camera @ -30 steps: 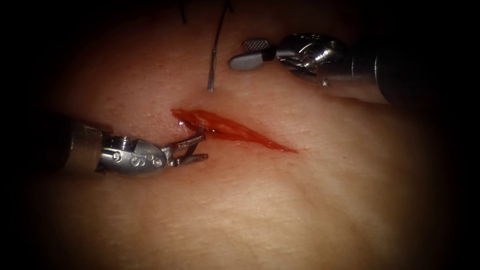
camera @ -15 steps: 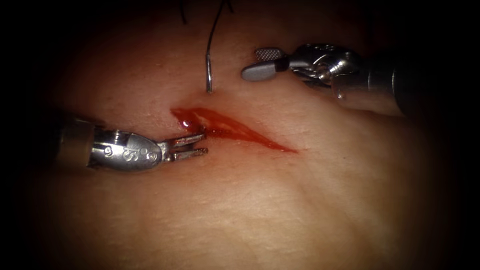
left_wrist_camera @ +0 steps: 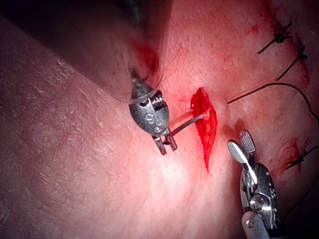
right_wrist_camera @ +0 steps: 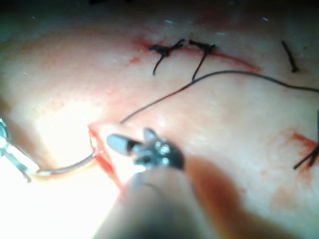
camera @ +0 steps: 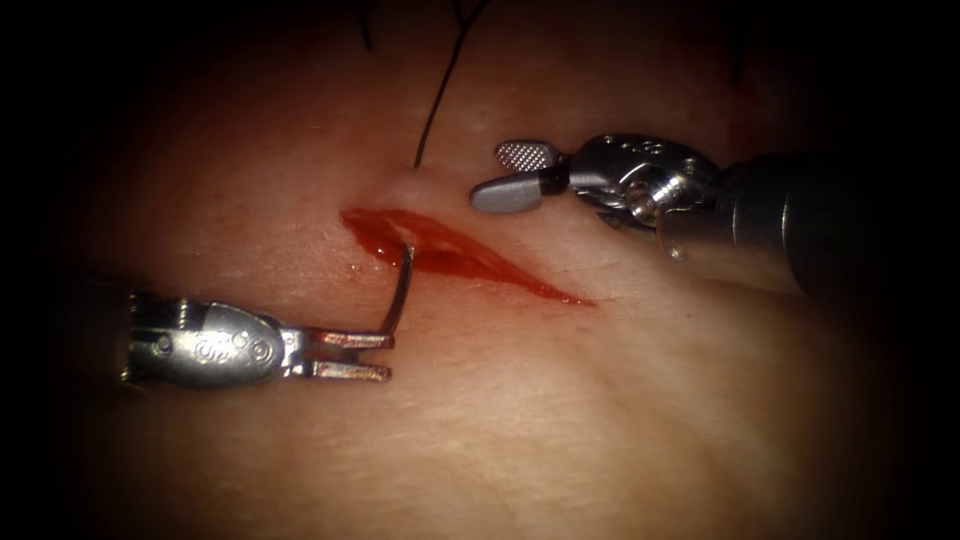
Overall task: Wound Closure
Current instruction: Pull the needle through using the left gripper
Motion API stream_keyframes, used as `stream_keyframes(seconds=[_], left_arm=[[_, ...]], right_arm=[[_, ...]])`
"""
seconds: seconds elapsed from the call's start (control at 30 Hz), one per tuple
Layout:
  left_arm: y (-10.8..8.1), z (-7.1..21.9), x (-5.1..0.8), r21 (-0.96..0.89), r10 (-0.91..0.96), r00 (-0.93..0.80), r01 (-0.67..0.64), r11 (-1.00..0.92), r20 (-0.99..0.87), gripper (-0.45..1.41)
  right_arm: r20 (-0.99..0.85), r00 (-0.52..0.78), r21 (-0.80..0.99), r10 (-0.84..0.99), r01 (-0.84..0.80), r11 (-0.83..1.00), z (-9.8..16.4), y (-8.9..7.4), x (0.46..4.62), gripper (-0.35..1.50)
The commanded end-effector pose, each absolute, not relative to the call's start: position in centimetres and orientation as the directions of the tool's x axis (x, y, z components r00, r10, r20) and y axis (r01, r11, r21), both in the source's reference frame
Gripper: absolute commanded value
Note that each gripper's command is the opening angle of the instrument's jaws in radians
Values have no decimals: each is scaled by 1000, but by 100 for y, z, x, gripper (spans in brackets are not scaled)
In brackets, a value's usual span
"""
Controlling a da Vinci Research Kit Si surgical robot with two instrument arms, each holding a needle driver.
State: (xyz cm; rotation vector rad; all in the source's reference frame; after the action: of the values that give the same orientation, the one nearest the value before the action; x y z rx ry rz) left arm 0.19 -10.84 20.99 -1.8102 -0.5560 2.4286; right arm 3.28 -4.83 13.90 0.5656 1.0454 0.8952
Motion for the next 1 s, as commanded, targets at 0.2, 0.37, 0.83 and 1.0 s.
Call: stream_keyframes(seconds=[0.2, 0.37, 0.83, 1.0], left_arm=[[-1100, 2086, 19, -328, 265, -295, 189, -925, -918, -45], [-1090, 2058, 22, -306, 252, -312, 139, -942, -916, -45], [-974, 2007, 36, -33, 98, -343, -189, -981, -934, -45], [-948, 2005, 39, 5, 77, -375, -212, -977, -924, -45]], right_arm=[[-499, 226, 762, 836, -345, 548, 1390, -491, 336, 84], [-510, 243, 755, 825, -333, 564, 1383, -498, 337, 83], [-506, 243, 758, 827, -331, 561, 1372, -502, 336, 72], [-503, 217, 765, 836, -339, 548, 1364, -495, 333, 57]])
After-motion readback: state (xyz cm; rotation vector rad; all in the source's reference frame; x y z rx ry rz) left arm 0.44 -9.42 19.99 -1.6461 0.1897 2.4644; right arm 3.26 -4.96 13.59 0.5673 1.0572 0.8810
